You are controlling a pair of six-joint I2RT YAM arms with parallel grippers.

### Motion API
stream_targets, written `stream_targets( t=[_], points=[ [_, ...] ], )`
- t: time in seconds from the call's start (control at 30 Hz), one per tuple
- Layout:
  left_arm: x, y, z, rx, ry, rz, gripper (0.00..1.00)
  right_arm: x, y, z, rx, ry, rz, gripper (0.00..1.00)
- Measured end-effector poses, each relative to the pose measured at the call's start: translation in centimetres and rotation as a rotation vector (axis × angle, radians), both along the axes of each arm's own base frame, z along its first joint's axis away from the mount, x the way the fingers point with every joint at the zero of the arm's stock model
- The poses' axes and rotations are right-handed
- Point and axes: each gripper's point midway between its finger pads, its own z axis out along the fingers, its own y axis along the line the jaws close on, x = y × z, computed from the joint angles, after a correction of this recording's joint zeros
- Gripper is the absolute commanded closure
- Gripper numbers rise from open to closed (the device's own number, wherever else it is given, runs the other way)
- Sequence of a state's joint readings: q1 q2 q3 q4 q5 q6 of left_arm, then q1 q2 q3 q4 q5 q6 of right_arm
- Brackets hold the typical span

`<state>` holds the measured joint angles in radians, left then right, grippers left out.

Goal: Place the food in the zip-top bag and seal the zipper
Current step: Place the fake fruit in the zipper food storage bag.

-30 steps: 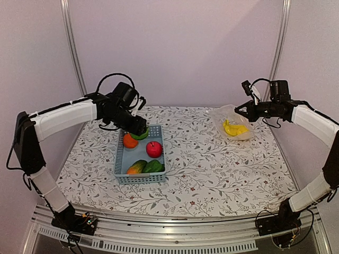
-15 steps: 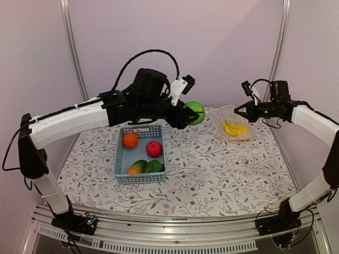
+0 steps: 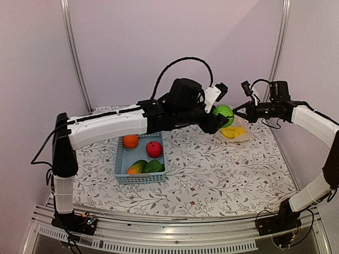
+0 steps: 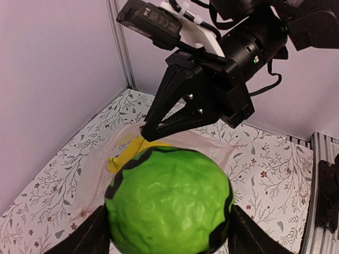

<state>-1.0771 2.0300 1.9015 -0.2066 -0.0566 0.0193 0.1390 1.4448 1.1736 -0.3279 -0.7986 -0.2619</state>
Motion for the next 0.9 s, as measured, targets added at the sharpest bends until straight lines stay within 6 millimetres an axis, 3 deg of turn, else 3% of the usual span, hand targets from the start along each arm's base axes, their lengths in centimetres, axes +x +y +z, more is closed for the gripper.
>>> stream_targets(
  t=[0.2, 0.33, 0.43, 0.6, 0.9],
  points=[
    [1.8, -2.5, -1.9, 0.033, -0.03, 0.05, 0.3, -0.1, 0.1, 0.1, 0.009, 0.005, 0.008, 1.0],
    [2.7, -2.7, -3.5, 0.076, -0.038, 0.093, 0.25, -0.2, 0.2, 0.1, 0.013, 0.008, 0.01, 1.0],
    [3.0, -2.4, -4.1, 0.101, -0.044, 0.111, 0.16, -0.2, 0.2, 0.1, 0.014, 0.008, 0.013, 1.0],
    [3.2, -2.3, -3.7, 0.098, -0.056, 0.122, 0.06, -0.2, 0.2, 0.1, 0.015, 0.008, 0.013, 1.0],
    [3.0, -1.9, -2.5, 0.08, -0.073, 0.121, 0.05, -0.3, 0.2, 0.1, 0.016, 0.012, 0.012, 1.0]
  ],
)
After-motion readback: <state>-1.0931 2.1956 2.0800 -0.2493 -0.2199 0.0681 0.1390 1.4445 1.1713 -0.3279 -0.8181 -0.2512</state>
